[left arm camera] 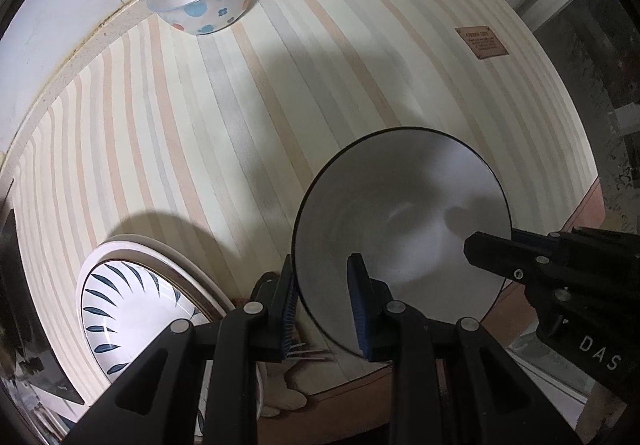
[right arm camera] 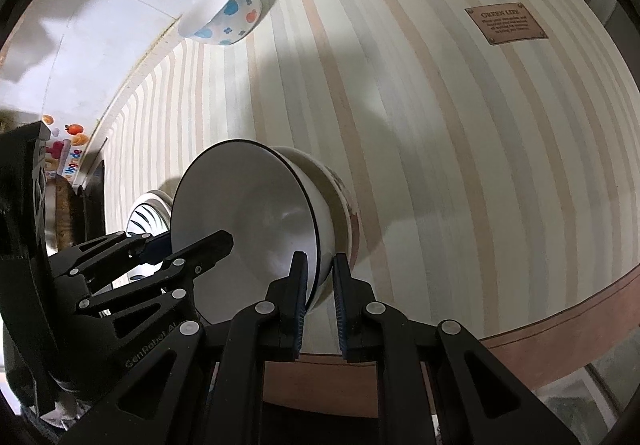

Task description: Organize plates and bowls

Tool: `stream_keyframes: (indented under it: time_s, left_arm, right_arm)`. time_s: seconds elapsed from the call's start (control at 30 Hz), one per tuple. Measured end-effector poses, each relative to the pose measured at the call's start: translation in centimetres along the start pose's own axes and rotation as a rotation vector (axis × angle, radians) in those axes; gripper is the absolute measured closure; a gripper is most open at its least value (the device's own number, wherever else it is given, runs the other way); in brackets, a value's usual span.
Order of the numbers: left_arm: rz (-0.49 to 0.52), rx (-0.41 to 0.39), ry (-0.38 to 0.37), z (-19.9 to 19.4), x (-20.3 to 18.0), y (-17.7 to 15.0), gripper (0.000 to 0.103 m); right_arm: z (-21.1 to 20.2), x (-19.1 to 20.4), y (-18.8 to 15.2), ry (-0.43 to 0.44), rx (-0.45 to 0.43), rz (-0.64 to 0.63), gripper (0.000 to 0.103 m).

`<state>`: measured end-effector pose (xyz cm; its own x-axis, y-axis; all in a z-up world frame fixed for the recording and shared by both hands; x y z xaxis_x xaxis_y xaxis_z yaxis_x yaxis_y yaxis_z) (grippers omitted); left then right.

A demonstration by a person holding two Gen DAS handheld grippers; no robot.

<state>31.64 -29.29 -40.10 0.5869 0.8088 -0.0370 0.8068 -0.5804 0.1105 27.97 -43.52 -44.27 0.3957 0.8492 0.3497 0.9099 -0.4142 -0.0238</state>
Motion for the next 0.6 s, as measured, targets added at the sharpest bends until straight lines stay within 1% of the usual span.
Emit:
stream_keyframes:
  time_s: [0.13,0.33,0.43,0.6]
  left_arm:
    - [-0.007,0.002,0.002,0.1,0.1,0.0,0.081]
    - [-0.014,-0.002,0.001,-0.2,0.2,-0.1,0.081]
    - [-0.02,-0.011,-0.003,-0.9,0.2,-0.3,0.081]
    - [-0.018,-0.056,-0.001,-3.4,0.4,-0.7,0.081]
  right_arm:
    - [0.1,0.1,0.2,-0.02,0.004,-0.007,0.083]
    - [0.1,0.3,0.2,-0.033,0.009,-0.02,0.083]
    - [-0.1,0.3,0.0,-0.032,0.011,-0.025,0.083]
    - [-1.2,0.6,-0.5,-0.014,0.004,-0.034,0.083]
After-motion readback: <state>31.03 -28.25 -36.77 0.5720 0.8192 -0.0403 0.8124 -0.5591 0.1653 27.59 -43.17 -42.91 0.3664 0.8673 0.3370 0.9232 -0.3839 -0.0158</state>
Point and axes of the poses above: each gripper's, at about its wrist camera, not at the fingertips, and z roughly the way its jaws point, x to its left, y to its top, the point moved 6 cm from there along z, roughly the way its jaws point, and after that the axes turned 8 degrees about z, right-handed, at the moved point
